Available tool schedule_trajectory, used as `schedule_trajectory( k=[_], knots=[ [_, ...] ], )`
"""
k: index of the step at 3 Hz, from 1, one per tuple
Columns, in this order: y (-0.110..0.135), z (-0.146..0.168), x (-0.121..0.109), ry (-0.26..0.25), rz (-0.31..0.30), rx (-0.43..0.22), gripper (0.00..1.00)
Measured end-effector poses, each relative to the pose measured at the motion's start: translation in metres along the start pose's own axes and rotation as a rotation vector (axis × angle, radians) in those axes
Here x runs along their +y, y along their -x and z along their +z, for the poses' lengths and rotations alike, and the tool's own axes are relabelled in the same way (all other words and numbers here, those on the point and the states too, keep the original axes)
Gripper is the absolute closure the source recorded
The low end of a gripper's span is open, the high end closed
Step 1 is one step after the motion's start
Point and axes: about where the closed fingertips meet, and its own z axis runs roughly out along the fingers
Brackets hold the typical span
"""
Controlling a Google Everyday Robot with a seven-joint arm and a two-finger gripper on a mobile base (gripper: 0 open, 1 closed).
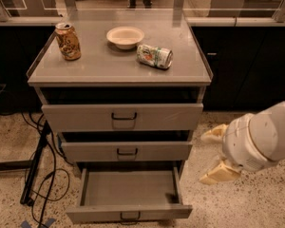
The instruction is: Close bottom drawer
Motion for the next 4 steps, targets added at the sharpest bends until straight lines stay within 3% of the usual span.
schedule_trajectory(
  k=[1, 2, 3, 4],
  knots=[
    [-0.026, 0.052, 0.004, 0.023, 0.090, -0.056, 0.71],
    [-0.026, 0.052, 0.004, 0.022, 0.090, -0.056, 0.94],
    [-0.026, 0.052, 0.004, 0.022, 0.090, -0.056, 1.00],
    [-0.038, 0.094, 0.017, 0.049, 0.125, -0.040, 1.00]
  ],
)
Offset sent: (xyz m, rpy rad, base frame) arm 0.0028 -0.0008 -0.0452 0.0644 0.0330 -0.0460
